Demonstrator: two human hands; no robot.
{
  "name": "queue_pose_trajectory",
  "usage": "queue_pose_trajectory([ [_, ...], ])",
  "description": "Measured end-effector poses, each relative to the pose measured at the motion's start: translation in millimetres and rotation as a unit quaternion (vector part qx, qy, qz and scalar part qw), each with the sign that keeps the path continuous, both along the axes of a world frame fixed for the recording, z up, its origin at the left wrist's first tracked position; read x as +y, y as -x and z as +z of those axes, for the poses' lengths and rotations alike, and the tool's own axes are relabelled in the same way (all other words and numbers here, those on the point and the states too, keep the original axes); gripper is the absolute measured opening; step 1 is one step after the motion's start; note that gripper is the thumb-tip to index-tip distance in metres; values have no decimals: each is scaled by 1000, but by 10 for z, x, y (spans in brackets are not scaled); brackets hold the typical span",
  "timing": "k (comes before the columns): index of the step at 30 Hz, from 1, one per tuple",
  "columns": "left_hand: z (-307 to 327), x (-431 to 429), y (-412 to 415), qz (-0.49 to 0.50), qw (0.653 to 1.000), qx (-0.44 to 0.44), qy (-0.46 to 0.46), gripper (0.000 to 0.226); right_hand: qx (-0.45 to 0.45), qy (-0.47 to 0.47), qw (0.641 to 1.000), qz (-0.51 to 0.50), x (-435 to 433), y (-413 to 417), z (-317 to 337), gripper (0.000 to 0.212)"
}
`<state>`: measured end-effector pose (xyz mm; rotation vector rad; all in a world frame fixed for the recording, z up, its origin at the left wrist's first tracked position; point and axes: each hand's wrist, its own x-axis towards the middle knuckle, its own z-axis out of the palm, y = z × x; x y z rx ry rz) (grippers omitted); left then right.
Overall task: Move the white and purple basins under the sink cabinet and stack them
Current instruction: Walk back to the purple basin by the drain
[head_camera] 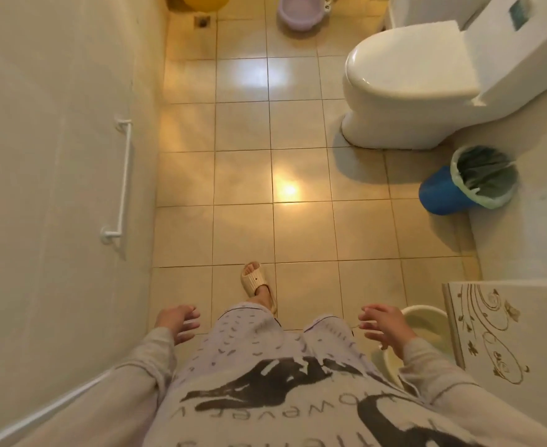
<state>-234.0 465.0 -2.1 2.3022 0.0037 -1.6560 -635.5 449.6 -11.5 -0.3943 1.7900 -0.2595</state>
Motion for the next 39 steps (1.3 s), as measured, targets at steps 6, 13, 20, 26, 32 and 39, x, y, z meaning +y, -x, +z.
queue_pose_trajectory([
  [6,226,-1316,-220,-86,995,9,41,16,24,-27,999,-34,-582,-111,-7,22],
  [13,273,-2494,-249,-112,990,18,85,16,28,-36,998,-43,-1421,-246,35,21],
  [20,110,-3062,-174,-85,996,-2,37,21,14,-16,1000,2,-2965,-364,-16,18],
  [26,85,-3472,-78,-27,1000,-4,-13,26,-13,47,998,28,-4429,-353,184,13],
  [32,30,-4038,-87,17,999,-10,-29,30,-37,73,994,75,-5488,-485,306,7],
  [39,-108,-5219,-389,14,999,-1,-33,35,-31,45,996,72,-6292,-630,181,9],
])
